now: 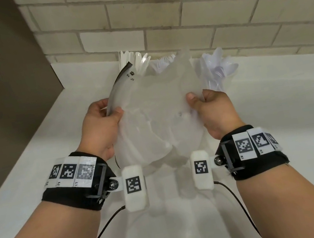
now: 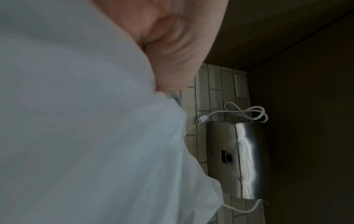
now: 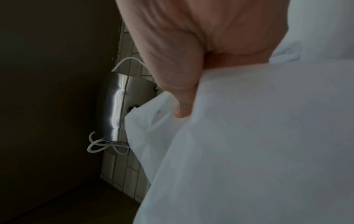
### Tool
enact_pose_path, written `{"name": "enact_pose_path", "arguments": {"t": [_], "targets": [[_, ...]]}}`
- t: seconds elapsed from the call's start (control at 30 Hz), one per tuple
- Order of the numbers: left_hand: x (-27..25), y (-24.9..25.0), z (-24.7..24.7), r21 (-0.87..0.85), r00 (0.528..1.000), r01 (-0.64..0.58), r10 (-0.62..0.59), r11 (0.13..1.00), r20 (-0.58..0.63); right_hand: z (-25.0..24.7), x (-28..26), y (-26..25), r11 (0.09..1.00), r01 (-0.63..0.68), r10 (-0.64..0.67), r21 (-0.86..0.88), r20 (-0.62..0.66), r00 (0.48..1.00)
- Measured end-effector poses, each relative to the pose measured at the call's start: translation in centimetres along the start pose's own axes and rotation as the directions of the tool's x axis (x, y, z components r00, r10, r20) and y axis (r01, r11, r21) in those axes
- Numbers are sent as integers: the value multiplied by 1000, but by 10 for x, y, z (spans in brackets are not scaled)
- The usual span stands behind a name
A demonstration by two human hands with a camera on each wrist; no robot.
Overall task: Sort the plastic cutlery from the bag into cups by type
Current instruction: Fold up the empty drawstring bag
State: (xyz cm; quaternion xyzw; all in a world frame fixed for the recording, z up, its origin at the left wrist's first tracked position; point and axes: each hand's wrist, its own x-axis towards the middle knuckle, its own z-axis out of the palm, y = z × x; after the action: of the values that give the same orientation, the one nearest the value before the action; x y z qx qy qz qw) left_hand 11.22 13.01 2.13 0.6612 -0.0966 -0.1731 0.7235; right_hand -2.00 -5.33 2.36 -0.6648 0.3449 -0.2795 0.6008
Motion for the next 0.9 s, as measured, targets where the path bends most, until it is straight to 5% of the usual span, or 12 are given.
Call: {"name": "enact_pose_path", "arguments": {"t": [0.27, 0.37, 0.47, 0.53, 0.63, 0.7, 0.83, 0.9], "targets": [[-14, 2, 21, 79, 970, 128, -142, 989, 197, 22, -12, -11, 916, -67, 166, -395, 223, 960], [-21, 0, 29, 126, 923, 134, -170, 983, 346, 33, -18, -13, 952, -58, 142, -301, 266, 953], [-15, -1, 29, 190, 960, 33, -84, 981, 266, 35, -20, -17, 979, -199, 177, 39, 315, 932], [-14, 4, 29, 219, 966, -19, -39, 976, 255, 33, -21, -20, 978, -209, 191, 22, 323, 927], [-21, 11, 32, 8, 873, 126, -115, 992, 475, 35, -21, -17, 989, -53, 96, -139, 325, 941], [-24, 16, 33, -161, 823, 272, -143, 949, 550, 35, -17, -12, 995, -57, 76, -83, 247, 966], [-11, 12, 30, -158, 968, 146, -108, 977, 227, 26, -8, -3, 995, -92, 88, 34, 100, 991], [-5, 7, 26, -57, 983, 99, -89, 993, 158, 22, -6, -2, 997, -51, 50, 52, 16, 999]]}}
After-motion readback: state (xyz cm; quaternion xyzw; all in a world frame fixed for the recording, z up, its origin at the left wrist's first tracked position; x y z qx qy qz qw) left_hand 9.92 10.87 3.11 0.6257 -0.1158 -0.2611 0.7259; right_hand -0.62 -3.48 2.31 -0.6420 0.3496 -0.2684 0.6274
